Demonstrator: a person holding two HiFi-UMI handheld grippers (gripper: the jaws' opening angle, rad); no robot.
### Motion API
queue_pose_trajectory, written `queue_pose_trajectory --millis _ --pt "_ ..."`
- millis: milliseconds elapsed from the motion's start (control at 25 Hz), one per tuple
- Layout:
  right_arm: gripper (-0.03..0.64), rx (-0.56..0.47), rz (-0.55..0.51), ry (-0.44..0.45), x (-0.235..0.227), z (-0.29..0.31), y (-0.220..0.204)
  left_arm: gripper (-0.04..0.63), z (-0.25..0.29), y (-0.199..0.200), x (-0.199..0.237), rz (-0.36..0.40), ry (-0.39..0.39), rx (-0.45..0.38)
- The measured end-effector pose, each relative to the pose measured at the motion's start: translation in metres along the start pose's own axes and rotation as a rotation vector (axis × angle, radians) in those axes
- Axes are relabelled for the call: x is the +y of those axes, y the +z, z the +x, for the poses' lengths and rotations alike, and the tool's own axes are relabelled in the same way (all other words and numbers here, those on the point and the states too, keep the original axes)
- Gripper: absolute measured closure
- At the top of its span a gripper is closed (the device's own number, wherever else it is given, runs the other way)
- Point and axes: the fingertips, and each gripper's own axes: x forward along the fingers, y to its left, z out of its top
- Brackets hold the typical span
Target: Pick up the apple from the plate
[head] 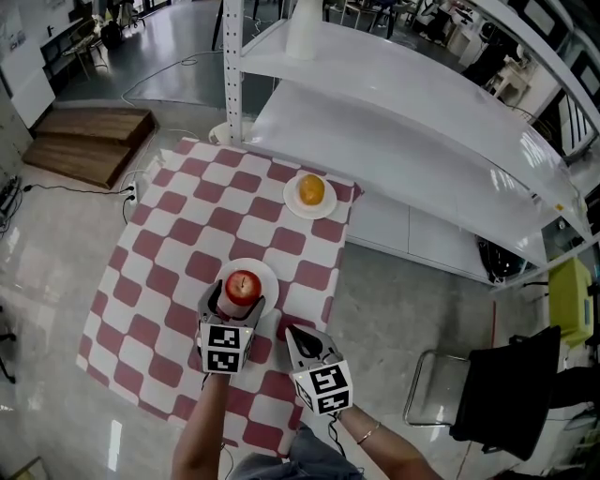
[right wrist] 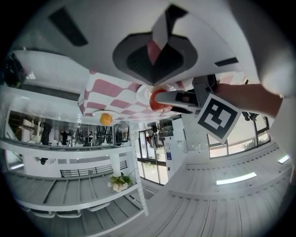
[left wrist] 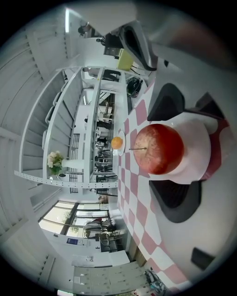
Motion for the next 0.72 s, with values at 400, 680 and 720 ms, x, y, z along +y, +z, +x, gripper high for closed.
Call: queue_pose_trajectory --millis 400,680,720 --pt "0.607 0.020 0.026 0.002 -0.006 0.007 -0.007 0.210 0.017 0.004 -0.001 0.040 -0.018 0.020" --pt "0.607 0.031 0.031 -0.007 -0.014 0.008 -0.011 0.210 0.027 0.007 -0.004 0.051 -0.028 0.018" --pt "0.607 0.032 0.031 -0.008 -0.015 0.008 -0.011 0.210 0.028 0.008 -0.004 0.050 -0.029 0.017"
